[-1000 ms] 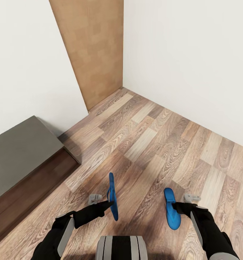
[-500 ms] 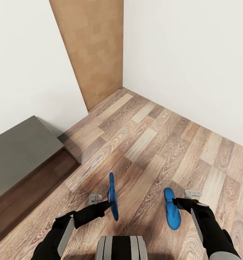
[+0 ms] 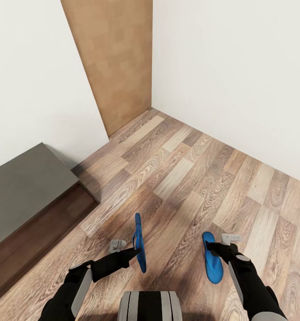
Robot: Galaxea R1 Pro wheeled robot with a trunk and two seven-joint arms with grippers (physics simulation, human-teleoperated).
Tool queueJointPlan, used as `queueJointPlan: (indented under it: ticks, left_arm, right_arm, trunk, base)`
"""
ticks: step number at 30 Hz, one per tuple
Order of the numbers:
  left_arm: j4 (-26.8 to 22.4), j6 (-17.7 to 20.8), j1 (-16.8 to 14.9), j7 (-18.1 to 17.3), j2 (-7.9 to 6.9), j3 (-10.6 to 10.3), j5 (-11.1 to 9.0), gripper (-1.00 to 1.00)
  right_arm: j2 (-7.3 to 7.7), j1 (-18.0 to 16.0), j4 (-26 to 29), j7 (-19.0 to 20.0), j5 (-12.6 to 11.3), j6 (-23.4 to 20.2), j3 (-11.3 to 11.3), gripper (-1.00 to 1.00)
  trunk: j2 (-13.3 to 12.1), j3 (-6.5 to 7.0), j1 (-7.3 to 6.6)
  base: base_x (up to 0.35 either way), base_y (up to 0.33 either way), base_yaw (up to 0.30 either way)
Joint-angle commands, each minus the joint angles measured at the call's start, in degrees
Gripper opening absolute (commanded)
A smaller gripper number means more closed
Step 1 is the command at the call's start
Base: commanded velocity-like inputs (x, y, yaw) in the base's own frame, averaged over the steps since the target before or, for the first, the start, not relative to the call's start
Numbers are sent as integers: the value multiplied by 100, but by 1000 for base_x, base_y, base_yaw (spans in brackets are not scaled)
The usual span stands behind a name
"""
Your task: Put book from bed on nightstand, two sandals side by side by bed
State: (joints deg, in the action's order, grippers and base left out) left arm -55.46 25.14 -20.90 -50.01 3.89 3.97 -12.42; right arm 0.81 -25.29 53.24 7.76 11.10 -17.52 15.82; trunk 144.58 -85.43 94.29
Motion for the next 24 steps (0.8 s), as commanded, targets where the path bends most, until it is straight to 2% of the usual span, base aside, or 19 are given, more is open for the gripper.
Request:
queueJointPlan:
  ticks: [1, 24]
  left_arm:
    - [0, 40, -2, -26, 6, 16, -13, -100]
    - [0, 35, -2, -17, 8, 10, 2, -100]
  right_arm:
    - [-6, -2, 7, 51, 65, -11, 18, 100]
    - [-1, -2, 3, 50, 77, 20, 17, 100]
  trunk:
    - [1, -3, -1]
    - [31, -491, 56]
  base:
    - [0, 0, 0]
    - [0, 0, 0]
